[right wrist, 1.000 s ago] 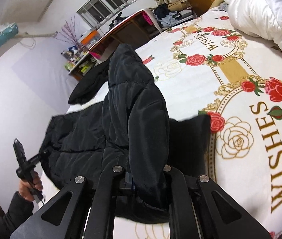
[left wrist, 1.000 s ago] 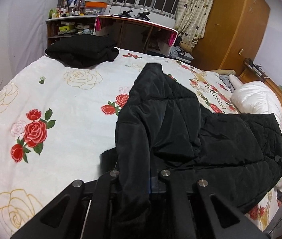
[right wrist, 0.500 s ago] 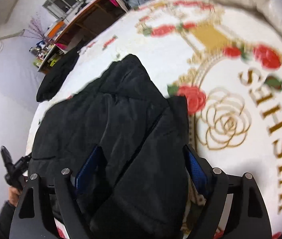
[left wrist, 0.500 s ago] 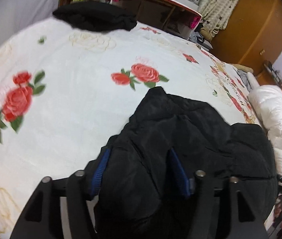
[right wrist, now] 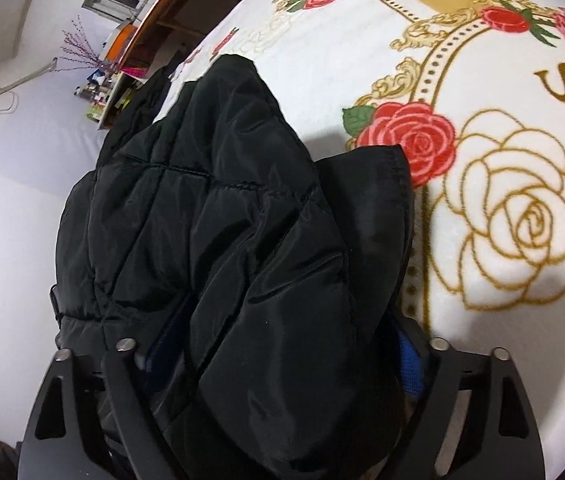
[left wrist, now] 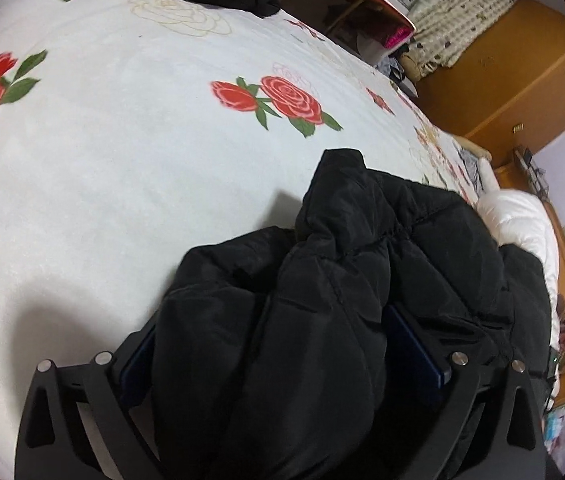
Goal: Fold large clothes
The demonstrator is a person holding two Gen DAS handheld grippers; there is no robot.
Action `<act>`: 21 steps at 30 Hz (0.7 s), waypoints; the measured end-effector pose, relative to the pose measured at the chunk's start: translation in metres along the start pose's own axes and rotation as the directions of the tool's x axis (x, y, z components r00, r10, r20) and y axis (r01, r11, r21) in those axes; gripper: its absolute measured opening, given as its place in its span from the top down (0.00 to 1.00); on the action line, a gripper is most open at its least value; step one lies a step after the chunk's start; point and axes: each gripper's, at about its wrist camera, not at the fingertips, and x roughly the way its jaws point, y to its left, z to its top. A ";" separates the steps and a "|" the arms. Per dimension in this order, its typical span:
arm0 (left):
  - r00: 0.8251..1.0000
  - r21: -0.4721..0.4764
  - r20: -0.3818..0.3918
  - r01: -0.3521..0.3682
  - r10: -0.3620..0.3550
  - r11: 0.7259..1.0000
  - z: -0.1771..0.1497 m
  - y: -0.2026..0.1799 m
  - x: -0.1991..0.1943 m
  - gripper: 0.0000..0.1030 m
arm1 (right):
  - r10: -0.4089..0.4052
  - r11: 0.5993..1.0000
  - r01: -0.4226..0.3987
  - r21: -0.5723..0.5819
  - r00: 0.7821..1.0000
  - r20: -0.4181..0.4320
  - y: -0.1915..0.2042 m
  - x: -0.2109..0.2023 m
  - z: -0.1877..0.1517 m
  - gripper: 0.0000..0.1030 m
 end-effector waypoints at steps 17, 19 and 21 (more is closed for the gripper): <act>0.999 -0.027 -0.039 -0.026 0.025 0.999 -0.013 0.015 -0.015 0.00 | 0.017 1.000 -0.017 0.018 1.000 0.000 -0.003 -0.005 -0.002 0.22; 0.998 0.006 -0.048 -0.041 0.041 0.999 -0.014 0.007 -0.011 0.00 | 0.009 1.000 -0.009 0.008 1.000 -0.005 -0.001 -0.003 -0.001 0.24; 0.999 0.020 -0.048 -0.025 0.026 0.999 -0.015 0.003 -0.012 0.18 | 0.008 1.000 -0.008 0.002 1.000 0.001 0.004 -0.003 0.000 0.36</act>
